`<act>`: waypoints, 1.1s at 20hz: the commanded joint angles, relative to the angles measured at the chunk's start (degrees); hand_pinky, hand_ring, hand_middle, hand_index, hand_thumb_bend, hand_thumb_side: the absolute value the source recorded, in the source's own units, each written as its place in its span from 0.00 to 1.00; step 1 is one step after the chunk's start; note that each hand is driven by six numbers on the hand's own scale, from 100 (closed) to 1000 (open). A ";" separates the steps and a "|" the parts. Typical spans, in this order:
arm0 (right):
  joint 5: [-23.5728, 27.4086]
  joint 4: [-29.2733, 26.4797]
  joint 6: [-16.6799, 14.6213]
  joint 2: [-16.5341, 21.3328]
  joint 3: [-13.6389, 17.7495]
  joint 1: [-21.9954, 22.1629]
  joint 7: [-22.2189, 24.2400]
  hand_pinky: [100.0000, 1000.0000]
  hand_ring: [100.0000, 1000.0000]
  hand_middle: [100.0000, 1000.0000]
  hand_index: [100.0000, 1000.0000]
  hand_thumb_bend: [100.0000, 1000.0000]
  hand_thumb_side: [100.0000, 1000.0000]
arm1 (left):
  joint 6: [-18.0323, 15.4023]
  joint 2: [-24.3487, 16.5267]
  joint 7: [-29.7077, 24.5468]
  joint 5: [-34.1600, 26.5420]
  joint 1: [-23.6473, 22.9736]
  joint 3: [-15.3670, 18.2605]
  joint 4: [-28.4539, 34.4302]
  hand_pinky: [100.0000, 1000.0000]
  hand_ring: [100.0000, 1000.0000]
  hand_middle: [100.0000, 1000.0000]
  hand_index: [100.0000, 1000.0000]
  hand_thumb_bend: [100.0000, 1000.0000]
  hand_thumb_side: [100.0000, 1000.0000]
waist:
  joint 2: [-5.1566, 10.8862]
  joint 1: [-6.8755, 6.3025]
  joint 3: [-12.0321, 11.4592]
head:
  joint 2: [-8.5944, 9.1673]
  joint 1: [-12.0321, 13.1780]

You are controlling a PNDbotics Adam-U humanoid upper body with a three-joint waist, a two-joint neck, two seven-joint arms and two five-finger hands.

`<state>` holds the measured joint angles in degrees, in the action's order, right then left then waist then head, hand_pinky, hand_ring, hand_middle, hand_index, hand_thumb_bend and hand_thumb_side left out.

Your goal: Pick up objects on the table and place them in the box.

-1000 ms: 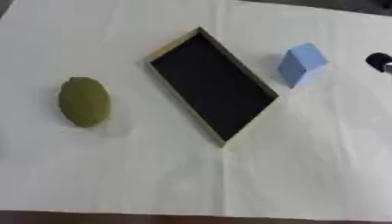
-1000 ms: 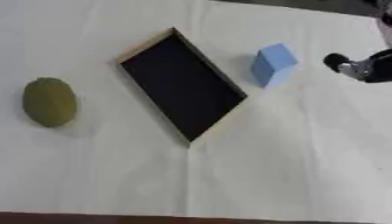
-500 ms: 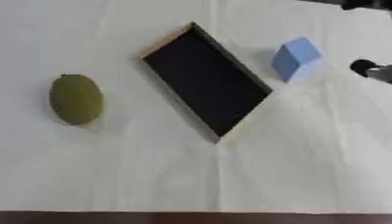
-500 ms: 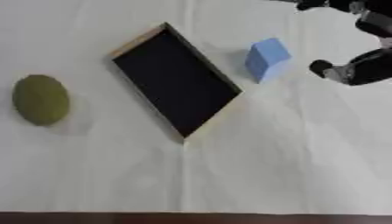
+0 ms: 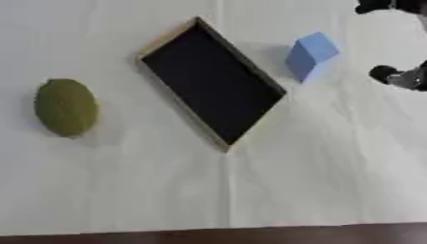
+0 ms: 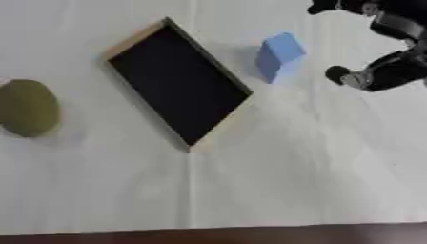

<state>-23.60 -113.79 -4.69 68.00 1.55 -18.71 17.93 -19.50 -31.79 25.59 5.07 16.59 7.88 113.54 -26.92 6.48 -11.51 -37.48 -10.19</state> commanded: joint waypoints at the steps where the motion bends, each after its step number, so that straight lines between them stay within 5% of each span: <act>1: -0.59 -0.80 0.34 2.62 -0.07 -1.24 1.07 0.90 0.94 0.89 0.91 0.32 0.00 | -0.04 -1.88 -0.27 -0.22 0.37 0.10 1.05 0.86 0.77 0.76 0.84 0.00 0.59 | 1.10 -0.24 -0.23 | -0.03 -0.45; 22: -4.26 -0.80 4.27 0.76 -3.33 -5.20 5.67 0.90 0.95 0.90 0.91 0.31 0.00 | 0.00 -1.51 -0.40 -0.65 0.23 0.15 1.05 0.86 0.78 0.76 0.84 0.00 0.61 | -0.08 0.86 -2.35 | 2.08 -2.03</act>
<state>-27.36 -113.79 -0.53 67.60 -2.22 -23.26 23.25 -19.57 -31.80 25.19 4.56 16.63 7.55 113.54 -28.15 7.65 -13.83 -36.16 -11.93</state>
